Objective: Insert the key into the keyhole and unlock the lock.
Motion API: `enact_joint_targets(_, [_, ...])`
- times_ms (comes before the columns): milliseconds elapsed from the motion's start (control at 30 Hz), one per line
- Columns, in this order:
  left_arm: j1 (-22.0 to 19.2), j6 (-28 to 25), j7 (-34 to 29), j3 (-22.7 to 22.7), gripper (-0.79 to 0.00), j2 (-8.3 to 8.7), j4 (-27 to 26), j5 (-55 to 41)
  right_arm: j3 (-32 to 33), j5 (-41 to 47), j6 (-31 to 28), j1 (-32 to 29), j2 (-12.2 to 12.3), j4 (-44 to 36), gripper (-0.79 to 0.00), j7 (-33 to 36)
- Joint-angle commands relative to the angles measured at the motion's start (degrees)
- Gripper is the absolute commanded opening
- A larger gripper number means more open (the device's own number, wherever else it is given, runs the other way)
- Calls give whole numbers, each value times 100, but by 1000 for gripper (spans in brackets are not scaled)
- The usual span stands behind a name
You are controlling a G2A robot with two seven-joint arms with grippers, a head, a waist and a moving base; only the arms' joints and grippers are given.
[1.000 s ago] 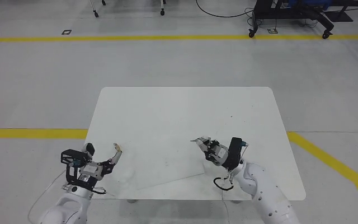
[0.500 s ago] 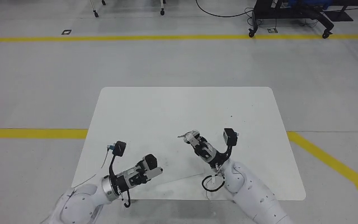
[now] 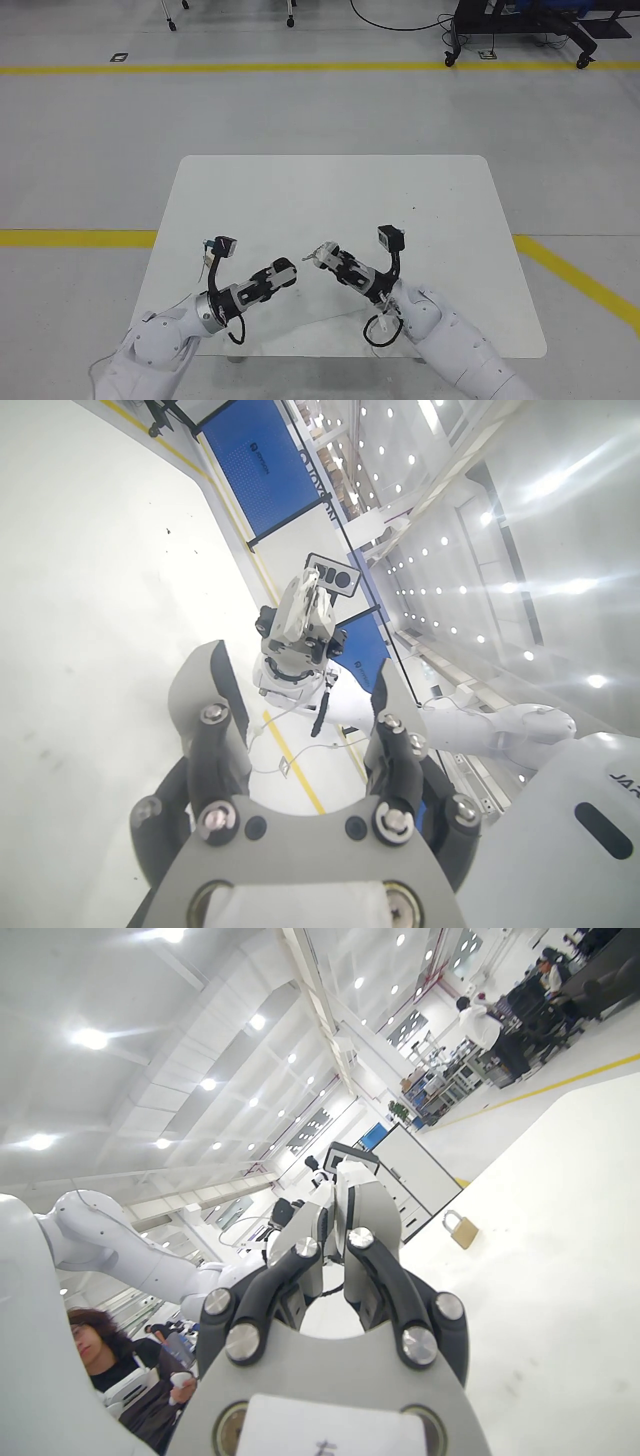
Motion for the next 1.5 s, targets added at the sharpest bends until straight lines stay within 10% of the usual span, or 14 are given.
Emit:
enact_joint_targets(0, [-10,-13,88,45,-449,-8,-16,24,-39,322,0,69,-13,88,-785,440])
enact_joint_targets(633, [-169,30,119,191,-563,-17,204,-79,106,1438,0,267,-284,616,-785,2101])
enact_joint_targets(867, [-179,61,143,199,-785,-8,222,38,207,1449,0,273,-394,769,-785,2298])
enact_joint_targets(1167, [-116,184,403,130,-785,11,169,368,367,1396,0,208,-490,823,-785,2528])
enact_joint_targets(1267, [-73,175,481,79,-785,25,96,548,462,1435,0,184,-495,818,-191,2660])
enact_joint_targets(1333, [-46,176,502,57,-785,33,53,617,531,1462,0,148,-494,788,-157,2757])
enact_joint_targets(1467, [-29,186,347,75,-785,49,19,671,632,1499,0,90,-486,757,-336,3061])
